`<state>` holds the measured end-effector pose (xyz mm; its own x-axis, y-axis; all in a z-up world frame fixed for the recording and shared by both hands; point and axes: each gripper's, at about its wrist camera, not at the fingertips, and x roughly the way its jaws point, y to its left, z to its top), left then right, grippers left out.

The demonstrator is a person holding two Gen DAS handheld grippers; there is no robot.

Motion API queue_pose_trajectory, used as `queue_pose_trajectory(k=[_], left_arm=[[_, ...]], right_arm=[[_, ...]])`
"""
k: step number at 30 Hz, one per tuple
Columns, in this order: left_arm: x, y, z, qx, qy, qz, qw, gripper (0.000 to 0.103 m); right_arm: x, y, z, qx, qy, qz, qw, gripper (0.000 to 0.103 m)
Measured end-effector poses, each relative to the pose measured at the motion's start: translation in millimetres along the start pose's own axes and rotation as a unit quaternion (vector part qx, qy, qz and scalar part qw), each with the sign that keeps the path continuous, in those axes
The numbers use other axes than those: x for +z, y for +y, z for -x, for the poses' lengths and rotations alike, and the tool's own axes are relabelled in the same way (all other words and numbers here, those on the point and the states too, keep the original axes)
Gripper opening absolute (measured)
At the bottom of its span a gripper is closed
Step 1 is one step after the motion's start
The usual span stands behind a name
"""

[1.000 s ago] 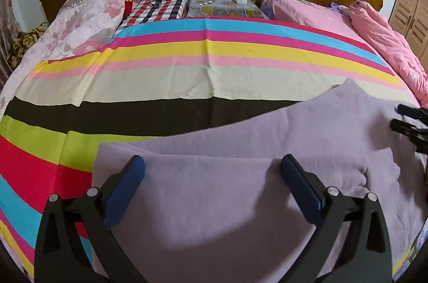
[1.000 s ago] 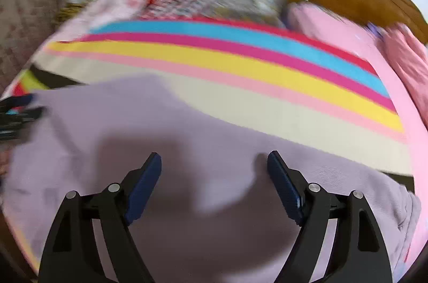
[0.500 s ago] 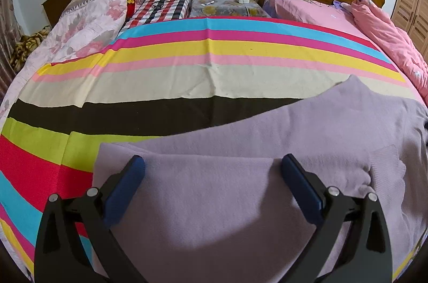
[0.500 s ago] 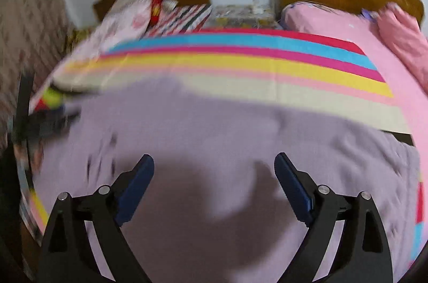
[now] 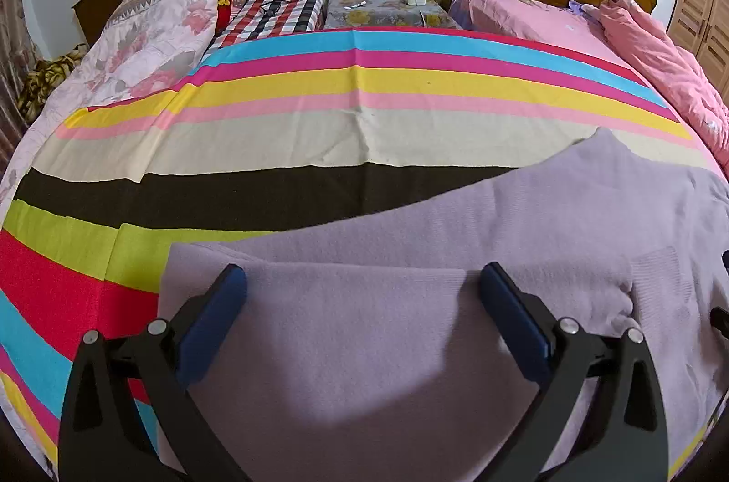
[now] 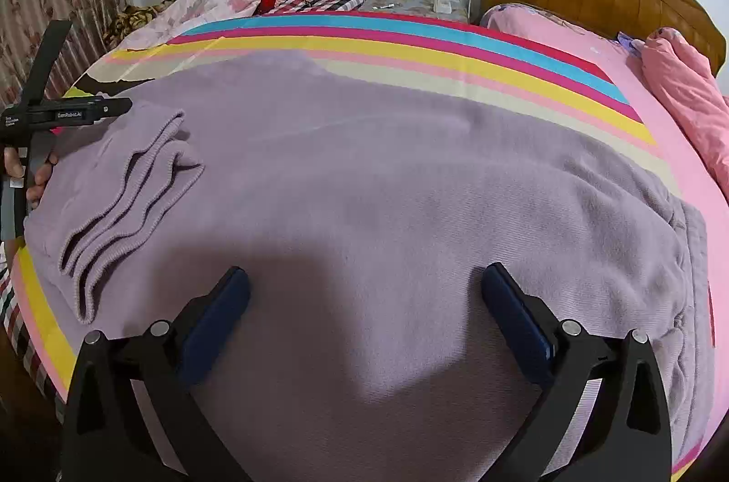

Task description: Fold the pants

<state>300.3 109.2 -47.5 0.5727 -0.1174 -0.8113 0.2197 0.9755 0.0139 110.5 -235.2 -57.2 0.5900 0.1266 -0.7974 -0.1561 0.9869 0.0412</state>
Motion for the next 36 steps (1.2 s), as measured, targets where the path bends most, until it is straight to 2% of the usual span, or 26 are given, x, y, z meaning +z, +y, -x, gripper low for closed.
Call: queue_pose_trajectory(k=[10,12,14,15,17,18,21,22,23,25,27,29,31,34,36], left_arm=[[-1,4,5,0.006,0.008,0.008,0.9999,0.102],[-5,10,31,0.031,-0.003,0.081,0.9963,0.099],[-17,5,68,-0.015,-0.049,0.111,0.9925,0.100],[-29,-6,95,-0.041,-0.087,0.100,0.9904,0.101],[-51,-25,122,-0.035,-0.117,0.071,0.9900,0.101],[-63,-35,128,-0.033,-0.118,0.055,0.9909,0.101],[-90,-55,118,-0.024,-0.086,0.017,0.9959,0.101],[-100,-61,111,-0.011,-0.074,0.002,0.9972,0.101],[-107,-64,102,-0.002,-0.061,-0.008,0.9981,0.101],[-120,-64,83,0.005,-0.031,-0.013,0.9994,0.102],[-123,-61,85,-0.003,-0.042,-0.013,0.9990,0.102],[-123,-60,83,-0.004,-0.034,-0.020,0.9992,0.102],[-123,-58,81,-0.007,-0.033,-0.019,0.9993,0.102],[-124,-59,77,-0.005,-0.044,-0.012,0.9989,0.102],[-126,-59,76,-0.001,-0.051,-0.007,0.9987,0.102]], right_arm=[[4,1,0,0.001,0.015,0.003,1.000,0.099],[4,-4,9,0.005,0.024,-0.020,0.999,0.097],[-5,-10,37,0.046,-0.011,-0.056,0.997,0.097],[-10,-10,50,0.063,-0.029,-0.056,0.996,0.097],[-23,-4,64,0.055,-0.038,-0.032,0.997,0.097],[-30,0,64,0.048,-0.033,-0.017,0.998,0.097],[-48,6,52,0.042,-0.005,-0.001,0.999,0.098],[-53,8,48,0.037,-0.006,0.002,0.999,0.098],[-59,9,50,0.033,-0.029,0.008,0.999,0.098],[-63,8,54,0.037,-0.031,0.000,0.999,0.098],[-64,2,61,0.054,-0.022,-0.009,0.998,0.098],[-70,-19,85,0.094,-0.036,-0.055,0.993,0.098],[-83,-55,114,0.138,-0.077,-0.132,0.979,0.098],[-109,-100,137,0.126,-0.100,-0.221,0.962,0.098],[-125,-128,140,0.103,-0.088,-0.262,0.956,0.096]])
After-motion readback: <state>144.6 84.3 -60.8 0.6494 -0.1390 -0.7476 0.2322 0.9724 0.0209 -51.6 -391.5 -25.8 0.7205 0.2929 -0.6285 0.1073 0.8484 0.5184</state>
